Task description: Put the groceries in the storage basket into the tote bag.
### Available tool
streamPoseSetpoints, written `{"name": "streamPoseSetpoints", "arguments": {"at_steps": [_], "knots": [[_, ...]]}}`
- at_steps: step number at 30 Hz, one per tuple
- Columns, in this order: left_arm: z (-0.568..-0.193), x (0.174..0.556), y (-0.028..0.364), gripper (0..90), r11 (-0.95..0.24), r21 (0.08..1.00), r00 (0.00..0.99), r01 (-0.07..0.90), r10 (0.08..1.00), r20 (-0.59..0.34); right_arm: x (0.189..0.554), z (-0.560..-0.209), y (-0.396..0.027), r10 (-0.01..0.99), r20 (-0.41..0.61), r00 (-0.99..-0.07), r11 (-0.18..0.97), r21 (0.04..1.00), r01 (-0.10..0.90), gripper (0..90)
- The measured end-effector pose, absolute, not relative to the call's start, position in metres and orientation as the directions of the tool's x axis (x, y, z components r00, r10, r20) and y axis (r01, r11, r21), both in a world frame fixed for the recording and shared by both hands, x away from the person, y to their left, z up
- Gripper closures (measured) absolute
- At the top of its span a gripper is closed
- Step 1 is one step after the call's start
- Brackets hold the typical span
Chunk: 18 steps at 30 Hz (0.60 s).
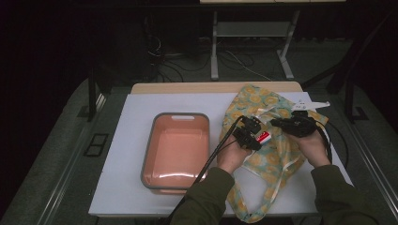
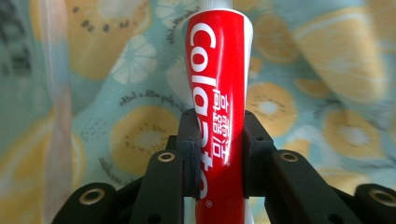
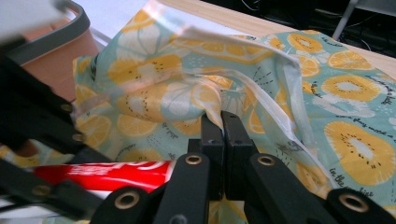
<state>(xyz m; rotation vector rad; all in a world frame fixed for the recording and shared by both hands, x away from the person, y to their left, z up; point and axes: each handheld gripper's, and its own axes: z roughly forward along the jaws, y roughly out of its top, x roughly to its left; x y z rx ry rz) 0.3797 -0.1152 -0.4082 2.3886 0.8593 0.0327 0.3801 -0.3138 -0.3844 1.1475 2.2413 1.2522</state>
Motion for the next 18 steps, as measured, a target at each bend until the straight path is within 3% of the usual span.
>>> {"name": "streamPoseSetpoints", "arguments": {"at_steps": [3,8,18], "knots": [[-0.403,0.381,-0.109,56.4,-0.583,0.578,0.786,0.570,0.591,-0.179,0.380,-0.384,-0.315,0.777,0.097,-0.622,0.288,0.823,0.489,88.6],[-0.385,0.373,-0.095,45.2,-0.591,0.596,0.800,0.545,0.579,-0.158,0.379,-0.384,-0.315,0.777,0.099,-0.622,0.287,0.823,0.489,88.6],[-0.397,0.327,-0.091,37.5,-0.601,0.609,0.815,0.517,0.563,-0.137,0.379,-0.385,-0.310,0.774,0.088,-0.627,0.303,0.818,0.489,88.6]]}}
